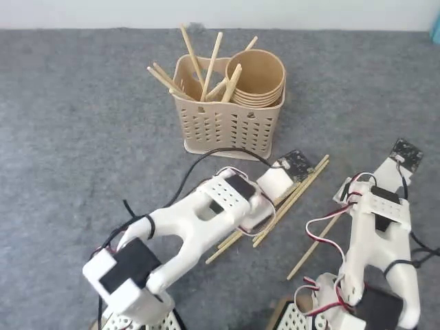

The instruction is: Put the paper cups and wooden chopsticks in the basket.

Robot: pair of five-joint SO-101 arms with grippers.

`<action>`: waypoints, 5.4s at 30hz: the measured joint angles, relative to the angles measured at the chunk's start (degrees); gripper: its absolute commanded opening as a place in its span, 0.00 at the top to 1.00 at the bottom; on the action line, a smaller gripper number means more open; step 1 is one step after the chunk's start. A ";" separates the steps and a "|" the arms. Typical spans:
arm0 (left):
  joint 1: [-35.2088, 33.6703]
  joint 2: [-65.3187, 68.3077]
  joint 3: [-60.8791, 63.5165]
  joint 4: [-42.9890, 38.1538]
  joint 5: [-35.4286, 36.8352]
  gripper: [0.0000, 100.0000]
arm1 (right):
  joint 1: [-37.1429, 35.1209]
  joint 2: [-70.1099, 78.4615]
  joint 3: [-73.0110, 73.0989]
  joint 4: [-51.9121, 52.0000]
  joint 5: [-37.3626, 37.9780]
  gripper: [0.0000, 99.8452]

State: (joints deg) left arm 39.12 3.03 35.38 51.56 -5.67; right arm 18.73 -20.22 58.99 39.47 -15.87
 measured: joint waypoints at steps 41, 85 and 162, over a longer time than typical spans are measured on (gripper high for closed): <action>-5.98 0.97 -1.58 -2.64 -0.97 0.83 | 0.00 0.00 0.00 0.00 0.00 0.99; -0.62 8.88 -8.53 8.44 -0.70 0.99 | 0.00 0.00 0.00 -0.97 0.00 0.99; -19.96 -56.26 16.09 -54.95 -9.05 0.99 | 0.00 0.00 0.18 -1.49 0.00 0.99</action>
State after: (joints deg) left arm 19.16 -53.23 51.47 -3.38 -14.73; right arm 18.73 -20.22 59.16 37.98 -15.87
